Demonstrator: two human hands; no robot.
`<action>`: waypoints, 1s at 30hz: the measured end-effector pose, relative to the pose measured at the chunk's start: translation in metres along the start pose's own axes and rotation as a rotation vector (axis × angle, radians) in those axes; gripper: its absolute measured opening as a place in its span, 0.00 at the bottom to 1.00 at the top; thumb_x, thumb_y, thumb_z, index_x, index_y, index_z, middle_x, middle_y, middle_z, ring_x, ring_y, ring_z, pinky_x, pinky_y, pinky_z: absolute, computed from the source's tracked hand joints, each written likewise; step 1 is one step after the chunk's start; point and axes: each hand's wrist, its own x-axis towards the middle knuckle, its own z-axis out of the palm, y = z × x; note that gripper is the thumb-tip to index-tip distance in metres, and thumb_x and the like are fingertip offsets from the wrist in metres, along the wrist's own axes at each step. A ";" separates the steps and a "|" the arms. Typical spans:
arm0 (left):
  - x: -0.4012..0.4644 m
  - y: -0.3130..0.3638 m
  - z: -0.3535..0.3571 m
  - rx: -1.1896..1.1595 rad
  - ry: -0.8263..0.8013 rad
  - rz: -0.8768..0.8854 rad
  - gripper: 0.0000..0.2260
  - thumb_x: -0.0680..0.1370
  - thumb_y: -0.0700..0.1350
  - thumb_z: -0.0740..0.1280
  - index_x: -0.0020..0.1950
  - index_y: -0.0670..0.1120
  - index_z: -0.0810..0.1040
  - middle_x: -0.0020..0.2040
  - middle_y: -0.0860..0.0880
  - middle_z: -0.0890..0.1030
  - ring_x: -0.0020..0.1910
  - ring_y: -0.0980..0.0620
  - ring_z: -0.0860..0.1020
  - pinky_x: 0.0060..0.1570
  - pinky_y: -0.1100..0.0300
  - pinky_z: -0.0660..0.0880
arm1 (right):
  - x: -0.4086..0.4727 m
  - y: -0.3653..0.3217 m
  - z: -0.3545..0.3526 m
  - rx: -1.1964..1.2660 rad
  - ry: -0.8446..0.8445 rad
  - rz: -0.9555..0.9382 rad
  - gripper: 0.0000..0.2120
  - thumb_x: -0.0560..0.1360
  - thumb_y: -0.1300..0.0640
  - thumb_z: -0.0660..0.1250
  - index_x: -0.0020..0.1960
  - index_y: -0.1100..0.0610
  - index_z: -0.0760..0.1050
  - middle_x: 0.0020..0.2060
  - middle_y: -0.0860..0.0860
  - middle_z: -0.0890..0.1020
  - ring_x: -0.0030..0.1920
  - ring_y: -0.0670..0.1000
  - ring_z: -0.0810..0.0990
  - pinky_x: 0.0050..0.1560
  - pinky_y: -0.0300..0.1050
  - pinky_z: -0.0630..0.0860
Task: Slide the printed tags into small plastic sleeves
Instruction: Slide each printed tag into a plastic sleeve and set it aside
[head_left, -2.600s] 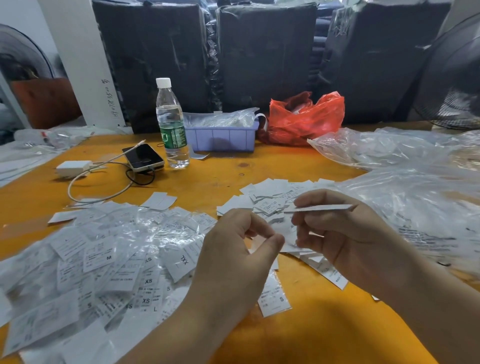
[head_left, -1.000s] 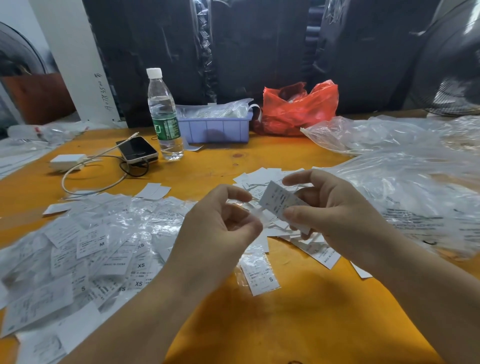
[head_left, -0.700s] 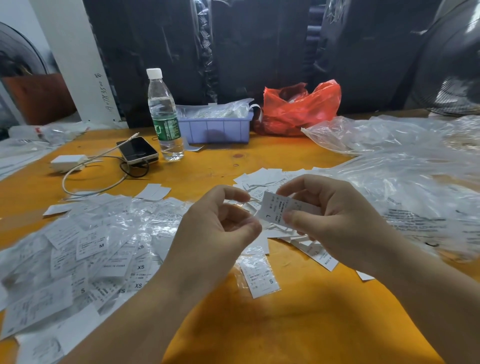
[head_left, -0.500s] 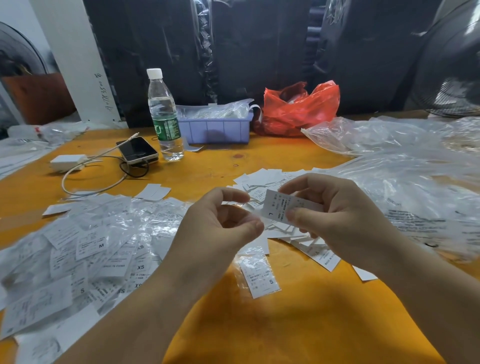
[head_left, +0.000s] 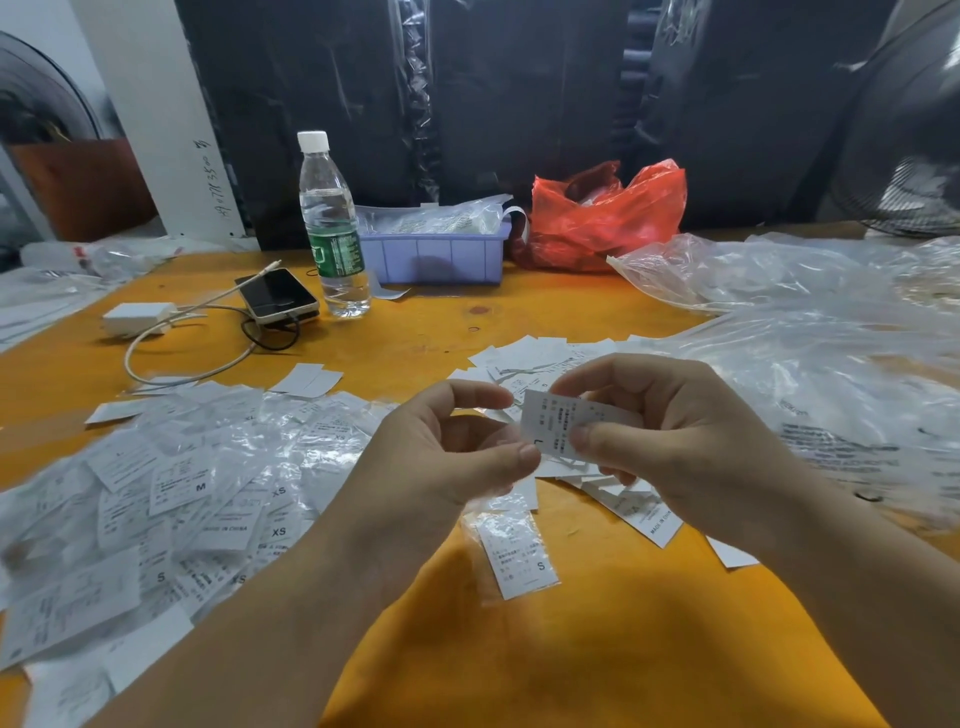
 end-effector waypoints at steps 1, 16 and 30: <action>0.000 0.000 0.000 0.006 0.000 0.005 0.21 0.61 0.43 0.78 0.52 0.50 0.78 0.45 0.43 0.85 0.44 0.47 0.84 0.42 0.59 0.82 | 0.000 0.000 0.001 0.006 0.001 0.006 0.10 0.70 0.60 0.72 0.48 0.47 0.82 0.40 0.46 0.85 0.34 0.44 0.81 0.32 0.35 0.74; -0.004 0.000 0.000 0.032 0.032 0.047 0.20 0.62 0.45 0.77 0.52 0.51 0.79 0.43 0.47 0.86 0.41 0.55 0.83 0.40 0.66 0.78 | -0.002 -0.003 0.003 -0.055 0.076 -0.011 0.13 0.74 0.66 0.71 0.47 0.48 0.81 0.39 0.43 0.84 0.37 0.42 0.81 0.34 0.34 0.75; -0.007 0.001 0.007 0.050 0.054 0.123 0.15 0.67 0.34 0.77 0.48 0.49 0.82 0.37 0.46 0.83 0.39 0.53 0.83 0.40 0.67 0.77 | -0.006 -0.006 0.010 -0.067 -0.154 0.033 0.08 0.71 0.60 0.66 0.44 0.53 0.84 0.30 0.40 0.80 0.31 0.40 0.77 0.33 0.33 0.70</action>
